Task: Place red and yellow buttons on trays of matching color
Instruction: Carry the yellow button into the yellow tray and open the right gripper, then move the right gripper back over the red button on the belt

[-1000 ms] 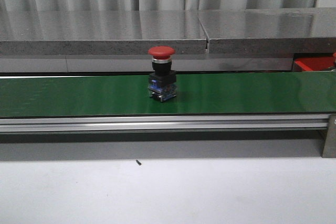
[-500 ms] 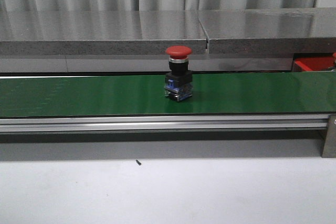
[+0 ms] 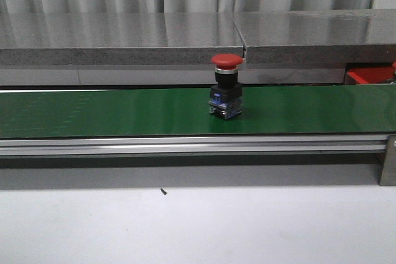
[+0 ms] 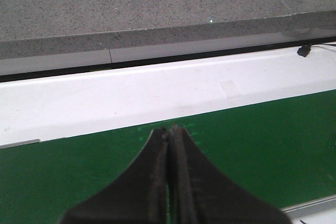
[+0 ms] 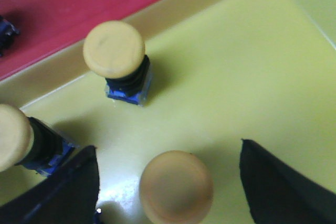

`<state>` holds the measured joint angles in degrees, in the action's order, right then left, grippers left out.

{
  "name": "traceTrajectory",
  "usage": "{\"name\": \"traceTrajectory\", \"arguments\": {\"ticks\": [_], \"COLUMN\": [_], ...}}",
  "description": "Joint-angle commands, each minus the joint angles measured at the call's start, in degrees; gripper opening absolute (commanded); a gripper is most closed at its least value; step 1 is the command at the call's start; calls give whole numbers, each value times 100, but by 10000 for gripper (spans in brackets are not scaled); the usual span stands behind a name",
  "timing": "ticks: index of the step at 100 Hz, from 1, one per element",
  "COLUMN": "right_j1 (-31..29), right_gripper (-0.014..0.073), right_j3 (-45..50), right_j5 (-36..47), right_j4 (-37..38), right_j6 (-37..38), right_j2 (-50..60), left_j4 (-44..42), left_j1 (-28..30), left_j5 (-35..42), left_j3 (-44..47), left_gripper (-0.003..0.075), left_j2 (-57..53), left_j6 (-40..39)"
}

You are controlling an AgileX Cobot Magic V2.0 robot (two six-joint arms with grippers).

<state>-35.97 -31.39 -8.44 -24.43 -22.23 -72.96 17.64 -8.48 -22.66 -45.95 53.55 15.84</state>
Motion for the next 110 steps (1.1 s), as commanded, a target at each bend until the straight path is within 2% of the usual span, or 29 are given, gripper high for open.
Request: {"name": "traceTrajectory", "arguments": {"ticks": [1,18,40,61,79,110], "right_j1": [40,492,1512,2678,3503,4320], "right_gripper": [554,554,554,554,554,554], "right_j3": [-145,-152,-199,-904,-1774,-3302], "right_j5": [169,158,-47,-946,-2122,-3592], "right_j4": [-75,-105,-105,-105,-105,-3], "right_j6": [-26,-26,-32,-32,-32,-68], "right_j2": [413,932,1282,1266,940,-269], "left_j4": [114,114,114,114,114,114], "left_j1": [-37,-37,-37,-37,-37,-37], "left_j5": [419,419,419,419,419,419], "left_j3": [-167,-167,-167,-167,-167,-167], "left_gripper": [-19,-19,-19,-19,-19,-19], "left_j2": [-42,-42,-42,-42,-42,-42], "left_j6": [-3,-3,-3,-3,-3,-3]}}
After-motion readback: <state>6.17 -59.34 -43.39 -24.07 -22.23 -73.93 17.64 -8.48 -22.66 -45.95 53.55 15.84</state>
